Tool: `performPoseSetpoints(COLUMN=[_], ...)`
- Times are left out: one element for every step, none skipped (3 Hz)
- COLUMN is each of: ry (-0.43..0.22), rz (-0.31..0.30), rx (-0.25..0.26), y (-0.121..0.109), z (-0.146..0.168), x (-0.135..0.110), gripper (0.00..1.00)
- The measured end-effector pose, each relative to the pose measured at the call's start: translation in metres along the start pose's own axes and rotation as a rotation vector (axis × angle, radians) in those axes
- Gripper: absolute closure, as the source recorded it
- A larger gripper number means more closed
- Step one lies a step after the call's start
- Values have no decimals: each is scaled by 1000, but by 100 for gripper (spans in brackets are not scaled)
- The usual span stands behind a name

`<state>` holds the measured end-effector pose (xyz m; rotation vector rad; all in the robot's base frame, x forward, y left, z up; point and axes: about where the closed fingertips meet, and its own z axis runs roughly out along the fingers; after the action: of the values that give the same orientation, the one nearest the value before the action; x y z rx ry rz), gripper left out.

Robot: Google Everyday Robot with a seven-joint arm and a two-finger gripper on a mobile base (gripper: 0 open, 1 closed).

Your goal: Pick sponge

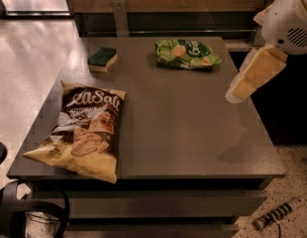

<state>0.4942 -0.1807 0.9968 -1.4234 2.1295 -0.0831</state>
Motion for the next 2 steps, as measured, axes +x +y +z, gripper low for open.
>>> performPoseSetpoints(ry=[-228, -375], rz=[142, 193], rx=[9, 53], y=[-14, -29], z=[42, 57], x=[-53, -98], gripper=[0, 0])
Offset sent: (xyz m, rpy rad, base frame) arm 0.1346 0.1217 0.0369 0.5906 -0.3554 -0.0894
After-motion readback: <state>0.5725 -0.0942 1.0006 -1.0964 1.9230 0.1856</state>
